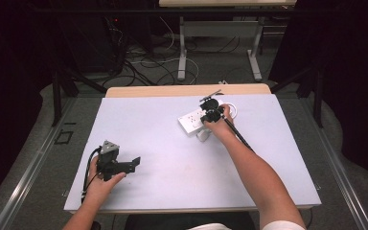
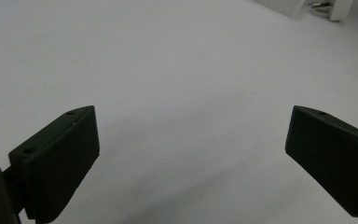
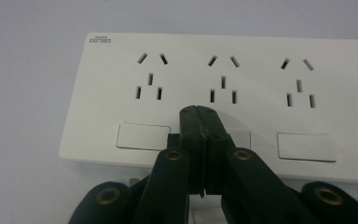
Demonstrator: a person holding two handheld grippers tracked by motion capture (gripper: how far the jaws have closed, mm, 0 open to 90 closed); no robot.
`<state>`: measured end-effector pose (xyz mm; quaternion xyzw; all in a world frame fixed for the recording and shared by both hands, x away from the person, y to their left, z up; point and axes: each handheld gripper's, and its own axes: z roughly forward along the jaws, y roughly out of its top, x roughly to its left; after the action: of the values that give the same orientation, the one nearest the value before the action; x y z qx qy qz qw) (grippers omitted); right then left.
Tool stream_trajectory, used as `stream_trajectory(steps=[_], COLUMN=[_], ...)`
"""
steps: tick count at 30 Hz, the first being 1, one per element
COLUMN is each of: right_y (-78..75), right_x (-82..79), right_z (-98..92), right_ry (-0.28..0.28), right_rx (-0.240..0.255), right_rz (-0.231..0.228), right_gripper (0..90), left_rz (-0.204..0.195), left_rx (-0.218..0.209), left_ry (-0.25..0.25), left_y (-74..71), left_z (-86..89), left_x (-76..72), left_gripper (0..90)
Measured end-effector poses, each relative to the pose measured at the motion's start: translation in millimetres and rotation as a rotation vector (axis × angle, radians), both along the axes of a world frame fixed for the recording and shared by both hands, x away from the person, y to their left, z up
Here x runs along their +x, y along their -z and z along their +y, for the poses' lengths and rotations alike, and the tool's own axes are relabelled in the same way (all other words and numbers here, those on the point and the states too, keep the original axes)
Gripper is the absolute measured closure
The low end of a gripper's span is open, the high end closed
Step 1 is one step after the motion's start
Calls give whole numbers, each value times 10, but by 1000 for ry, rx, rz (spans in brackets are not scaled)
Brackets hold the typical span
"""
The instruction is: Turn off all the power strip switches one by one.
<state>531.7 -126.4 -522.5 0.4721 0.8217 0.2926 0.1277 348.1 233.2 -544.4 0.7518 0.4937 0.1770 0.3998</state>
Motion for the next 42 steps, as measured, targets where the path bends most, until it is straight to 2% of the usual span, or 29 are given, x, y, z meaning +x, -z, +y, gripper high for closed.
stream_trajectory(steps=[3, 6, 7, 14, 15, 17, 19, 21, 23, 27, 28, 29, 30, 31, 32, 35, 37, 40, 42], right_y=[-4, 5, -3, 2, -17, -5, -15, -3, -18, -11, -28, -11, -70, -34, -29, -30, -40, -22, -25], right_x=[0, -1, -4, 0, -2, 2, -4, -1, -16, -37, -48, -50, -67, -65, -72, -84, -95, -108, -118], right_z=[0, -1, 4, 4, 0, 5, 15, 15, 25, 64, 74, 83, 88, 111, 123, 148, 163, 192, 206], right_ry=[12, 1, 10, 12, 6, 1, 15, 5, 20, -2, -9, -15, -24, -23, -22, -34, -40, -45, -47], right_rx=[1, 3, -3, 3, -17, -2, -14, -3, -12, 11, -7, 16, -47, -7, 3, 17, 11, 16, 13], right_rz=[10, -10, 2, -4, 15, -1, 9, -9, 12, -10, 7, -17, 40, 6, -1, 0, 18, 4, 12], right_gripper=[900, 900, 900, 900, 900, 900, 900, 900, 900, 900, 900, 900, 900, 900, 900, 900, 900, 900, 900], left_rz=[-1, -1, -1, 0, 0, 0, 0, 0, 0, -2, 0, 0, 5, 7, 10, 12, 11, 11, 11], left_rx=[0, 0, 0, 1, 0, 0, -1, -2, -1, 1, 1, 1, 4, 6, 8, 9, 8, 6, 6], left_ry=[0, 0, 0, -1, -1, -2, -2, -2, 0, 2, 1, 2, 6, 6, 6, 6, 5, 3, 4], left_y=[-1, -1, -1, -4, -4, -4, -5, -5, -6, -3, -3, -2, -5, -7, -8, -5, -6, -8, -7], left_z=[0, 0, 0, 2, 3, 4, 5, 5, 5, 1, -2, -4, -2, -2, -2, -1, 1, 3, 1], left_x=[0, -2, -1, -1, -1, -1, -2, -2, -3, 1, 0, 1, 1, 2, 2, 3, 2, 3, 5], left_gripper=[27, 27, 27, 27, 27, 27, 27, 27, 27, 27, 27, 27, 27, 27, 27, 27, 27, 27, 27])
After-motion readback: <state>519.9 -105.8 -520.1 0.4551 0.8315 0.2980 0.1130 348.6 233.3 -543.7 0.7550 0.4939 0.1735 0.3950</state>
